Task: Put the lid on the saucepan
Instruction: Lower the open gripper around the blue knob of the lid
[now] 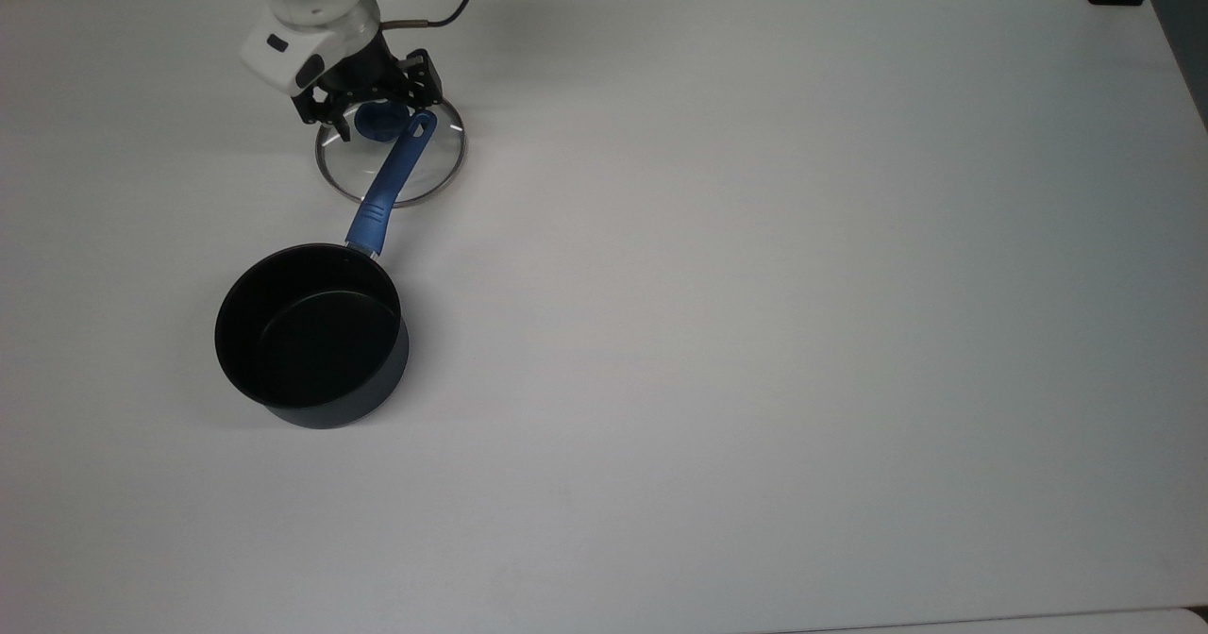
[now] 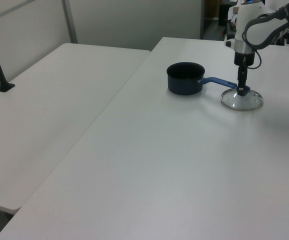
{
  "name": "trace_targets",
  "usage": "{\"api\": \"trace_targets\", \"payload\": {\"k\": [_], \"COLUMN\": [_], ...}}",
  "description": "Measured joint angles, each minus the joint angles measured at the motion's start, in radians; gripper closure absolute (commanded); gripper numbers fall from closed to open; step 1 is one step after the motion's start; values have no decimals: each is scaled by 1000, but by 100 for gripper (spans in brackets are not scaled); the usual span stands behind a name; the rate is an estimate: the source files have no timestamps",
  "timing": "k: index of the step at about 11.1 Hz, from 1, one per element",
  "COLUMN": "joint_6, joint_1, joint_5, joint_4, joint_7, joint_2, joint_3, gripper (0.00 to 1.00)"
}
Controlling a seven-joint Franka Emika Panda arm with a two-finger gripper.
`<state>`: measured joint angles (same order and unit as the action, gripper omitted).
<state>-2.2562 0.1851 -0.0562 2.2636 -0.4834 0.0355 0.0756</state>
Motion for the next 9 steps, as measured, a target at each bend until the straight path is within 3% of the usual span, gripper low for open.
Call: {"api": "trace_targets", "payload": {"k": [2,3,5,7,9], "joint_6": [0,0,0,1,5], "joint_1": [-11,-11,-10,-6,-3], "joint_5": [0,0,0,0,0], "joint_4": [0,0,-1,-1,-1], "joint_7": [10,12,17,18,19], "joint_2": [9,9,9,9,6], "joint_3": [-5,-6,-6,-6,-6], "gripper": [53,57,55,0,0]}}
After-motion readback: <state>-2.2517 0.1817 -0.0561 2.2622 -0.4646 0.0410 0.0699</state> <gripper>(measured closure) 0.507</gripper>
